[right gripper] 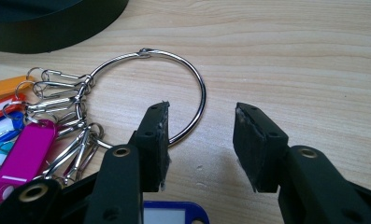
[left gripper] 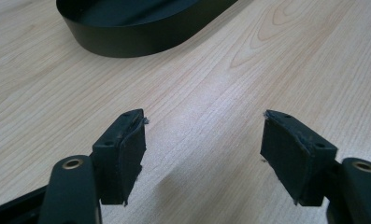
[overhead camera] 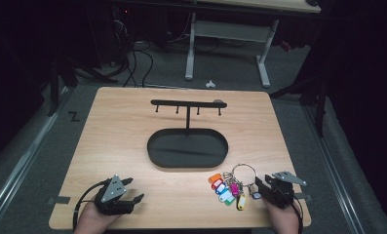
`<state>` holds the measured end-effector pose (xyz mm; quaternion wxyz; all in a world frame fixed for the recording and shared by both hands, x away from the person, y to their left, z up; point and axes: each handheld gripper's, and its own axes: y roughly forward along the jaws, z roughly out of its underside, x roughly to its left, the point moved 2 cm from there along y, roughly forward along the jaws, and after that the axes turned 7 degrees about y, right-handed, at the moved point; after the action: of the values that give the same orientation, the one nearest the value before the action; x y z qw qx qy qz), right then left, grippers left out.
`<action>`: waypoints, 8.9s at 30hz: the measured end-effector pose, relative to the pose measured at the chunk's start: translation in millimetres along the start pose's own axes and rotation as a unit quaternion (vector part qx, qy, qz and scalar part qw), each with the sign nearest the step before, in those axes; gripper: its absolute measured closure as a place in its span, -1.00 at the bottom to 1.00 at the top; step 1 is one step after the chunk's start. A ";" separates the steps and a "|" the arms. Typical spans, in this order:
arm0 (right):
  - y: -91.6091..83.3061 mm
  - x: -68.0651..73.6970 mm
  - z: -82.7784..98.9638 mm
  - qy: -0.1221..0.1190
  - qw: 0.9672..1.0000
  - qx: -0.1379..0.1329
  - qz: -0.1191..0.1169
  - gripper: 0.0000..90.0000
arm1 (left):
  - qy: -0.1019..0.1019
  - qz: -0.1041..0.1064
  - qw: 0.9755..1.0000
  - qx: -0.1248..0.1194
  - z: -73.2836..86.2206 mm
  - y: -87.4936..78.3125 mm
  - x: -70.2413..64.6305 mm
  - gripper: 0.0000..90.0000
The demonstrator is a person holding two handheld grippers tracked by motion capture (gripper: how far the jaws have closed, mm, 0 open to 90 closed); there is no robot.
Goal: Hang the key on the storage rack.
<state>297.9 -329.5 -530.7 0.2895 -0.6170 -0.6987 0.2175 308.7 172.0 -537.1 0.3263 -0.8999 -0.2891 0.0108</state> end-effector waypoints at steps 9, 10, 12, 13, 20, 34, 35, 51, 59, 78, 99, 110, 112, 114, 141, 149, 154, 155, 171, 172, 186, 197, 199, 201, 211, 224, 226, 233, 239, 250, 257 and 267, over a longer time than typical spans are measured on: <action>-1.9 -0.7 -4.0 0.018 1.000 -0.001 0.001 0.29 | -0.004 -0.002 1.000 -0.003 0.4 -1.5 -0.3 -0.31; -1.9 -0.7 -4.0 0.018 1.000 -0.001 0.001 0.29 | -0.004 -0.002 1.000 -0.003 0.3 -1.5 -0.3 -0.31; -2.5 0.1 -4.4 0.016 1.000 -0.002 0.000 0.27 | -0.005 -0.002 1.000 -0.004 0.1 -1.3 -0.4 -0.31; -3.5 0.7 -4.9 0.011 1.000 -0.004 0.000 0.26 | -0.005 -0.002 1.000 -0.005 -0.1 -1.5 -0.5 -0.31; -4.3 2.1 -8.1 -0.002 1.000 -0.012 -0.003 0.24 | -0.010 -0.001 1.000 -0.008 0.4 -1.8 1.7 -0.32; -5.8 24.8 -19.9 -0.056 0.998 -0.003 -0.023 0.47 | -0.024 0.008 1.000 -0.009 0.5 -4.1 1.1 -0.33; -5.0 26.0 -21.7 -0.059 0.998 0.001 -0.027 0.43 | -0.026 0.007 1.000 -0.011 0.7 -4.4 1.1 -0.32; 4.2 46.1 -40.4 -0.126 0.987 0.082 -0.061 0.14 | -0.028 0.005 0.999 -0.017 1.8 -7.8 0.2 -0.31; 8.5 56.9 -51.3 -0.151 0.978 0.127 -0.067 0.23 | -0.023 0.004 1.000 -0.017 1.4 -8.8 0.5 -0.31; 27.8 81.3 -65.6 -0.222 0.942 0.249 -0.030 0.74 | -0.016 0.007 1.000 -0.012 0.7 -7.1 0.5 -0.31; 52.5 84.2 -85.4 -0.165 0.940 0.299 -0.013 0.75 | -0.014 0.006 1.000 -0.009 0.7 -6.7 0.2 -0.30; 75.7 86.7 -99.2 -0.068 0.940 0.334 0.012 0.63 | -0.013 0.007 1.000 -0.011 0.9 -7.0 0.9 -0.30; 79.0 85.7 -99.5 -0.063 0.937 0.342 0.015 0.64 | -0.013 0.008 1.000 -0.010 0.8 -6.9 0.8 -0.30; 81.7 85.3 -99.1 -0.057 0.936 0.347 0.021 0.65 | -0.012 0.009 1.000 -0.009 0.7 -6.6 0.5 -0.30; 81.5 87.1 -87.8 -0.091 0.924 0.371 0.030 0.89 | -0.008 0.009 1.000 -0.005 0.9 -5.7 -0.6 -0.30; 75.7 89.4 -82.3 -0.128 0.914 0.385 0.007 0.90 | -0.006 0.012 1.000 -0.002 0.7 -4.6 -1.2 -0.30; 77.9 89.4 -84.6 -0.122 0.912 0.391 0.003 0.58 | -0.005 0.012 1.000 -0.001 0.5 -3.5 -1.3 -0.30; 78.7 90.5 -85.3 -0.120 0.910 0.396 0.005 0.58 | -0.005 0.012 1.000 0.000 0.5 -3.6 -1.3 -0.30; 82.8 93.8 -87.7 -0.139 0.899 0.416 -0.003 0.92 | -0.006 0.014 1.000 -0.004 0.7 -5.5 -2.4 -0.30; 82.4 92.6 -87.4 -0.139 0.900 0.413 -0.006 0.92 | -0.005 0.014 1.000 -0.004 0.7 -5.3 -2.3 -0.30; 78.4 92.1 -84.3 -0.178 0.903 0.391 -0.020 0.93 | -0.007 0.011 1.000 -0.005 0.8 -5.4 -1.8 -0.30; 56.6 100.9 -93.8 -0.225 0.906 0.358 -0.027 0.93 | -0.007 0.010 1.000 -0.006 1.8 -5.8 0.0 -0.30; 47.4 104.4 -97.6 -0.240 0.905 0.351 -0.025 0.93 | -0.007 0.010 1.000 -0.006 1.5 -5.9 -0.1 -0.30; 44.8 104.5 -99.2 -0.248 0.904 0.348 -0.023 0.93 | -0.006 0.010 1.000 -0.006 1.3 -5.9 -0.4 -0.30; 15.4 103.7 -119.2 -0.268 0.908 0.322 -0.008 0.94 | -0.005 0.011 1.000 -0.004 1.3 -5.4 -0.9 -0.30; -10.2 100.2 -140.4 -0.275 0.912 0.306 0.009 0.95 | -0.003 0.012 1.000 -0.002 1.3 -4.3 -1.5 -0.30; -13.7 100.0 -144.1 -0.277 0.912 0.304 0.011 0.95 | -0.004 0.013 1.000 -0.002 1.3 -4.5 -1.3 -0.30; -27.2 102.8 -158.3 -0.279 0.912 0.302 0.009 0.95 | -0.002 0.013 1.000 -0.001 1.1 -4.3 -2.2 -0.30; -39.7 107.6 -173.9 -0.273 0.916 0.294 0.010 0.95 | -0.001 0.012 1.000 0.000 1.2 -4.4 -1.9 -0.30; -52.0 116.9 -193.6 -0.273 0.916 0.293 0.000 0.95 | -0.002 0.012 1.000 -0.001 1.4 -4.4 -2.1 -0.30; -61.6 121.9 -206.5 -0.273 0.918 0.287 0.005 0.95 | -0.001 0.013 1.000 -0.001 1.3 -4.3 -2.1 -0.30; -65.0 125.0 -215.1 -0.280 0.915 0.290 0.008 0.95 | -0.001 0.012 1.000 -0.002 1.6 -4.0 -1.5 -0.30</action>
<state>386.0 -226.8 -312.0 0.2464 -0.4257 -0.6524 0.5766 305.0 174.6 -536.3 0.3244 -0.9037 -0.2791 0.0154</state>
